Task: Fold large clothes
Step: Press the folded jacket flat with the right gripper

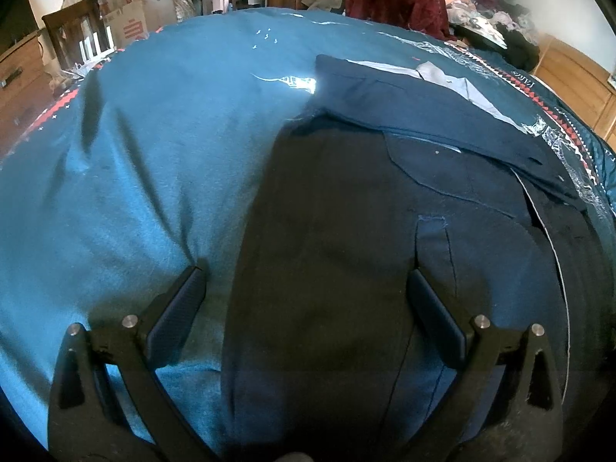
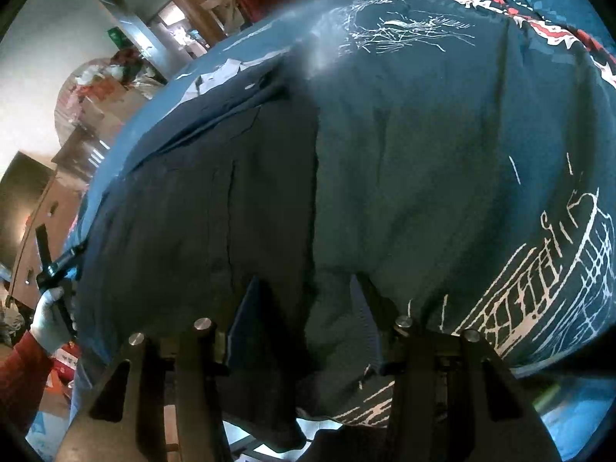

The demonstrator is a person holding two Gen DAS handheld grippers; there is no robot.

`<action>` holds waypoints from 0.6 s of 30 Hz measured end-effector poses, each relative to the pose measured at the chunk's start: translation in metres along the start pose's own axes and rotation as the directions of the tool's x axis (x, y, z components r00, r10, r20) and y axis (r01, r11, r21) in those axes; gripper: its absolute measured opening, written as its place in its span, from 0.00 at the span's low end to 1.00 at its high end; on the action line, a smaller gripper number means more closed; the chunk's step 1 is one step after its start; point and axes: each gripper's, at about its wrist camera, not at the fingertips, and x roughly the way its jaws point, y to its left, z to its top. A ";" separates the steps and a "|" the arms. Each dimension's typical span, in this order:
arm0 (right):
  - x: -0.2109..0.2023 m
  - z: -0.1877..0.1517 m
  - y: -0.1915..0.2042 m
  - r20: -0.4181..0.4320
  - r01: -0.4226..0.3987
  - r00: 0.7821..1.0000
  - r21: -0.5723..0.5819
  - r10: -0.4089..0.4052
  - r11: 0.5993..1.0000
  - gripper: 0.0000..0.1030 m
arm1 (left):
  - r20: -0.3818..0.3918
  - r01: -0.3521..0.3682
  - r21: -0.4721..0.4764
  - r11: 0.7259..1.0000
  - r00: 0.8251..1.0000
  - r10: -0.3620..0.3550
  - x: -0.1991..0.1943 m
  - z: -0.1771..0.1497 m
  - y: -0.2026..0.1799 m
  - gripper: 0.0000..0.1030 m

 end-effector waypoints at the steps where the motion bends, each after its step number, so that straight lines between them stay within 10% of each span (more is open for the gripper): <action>1: 0.000 0.000 0.000 0.000 0.002 1.000 -0.002 -0.002 1.000 0.49 | -0.001 0.000 0.000 1.000 1.000 0.000 0.000 0.000 0.000 1.00; 18: -0.002 -0.001 0.007 -0.007 0.037 0.999 -0.023 -0.037 0.999 0.49 | -0.008 0.075 -0.063 0.995 0.997 -0.075 -0.013 -0.001 0.011 1.00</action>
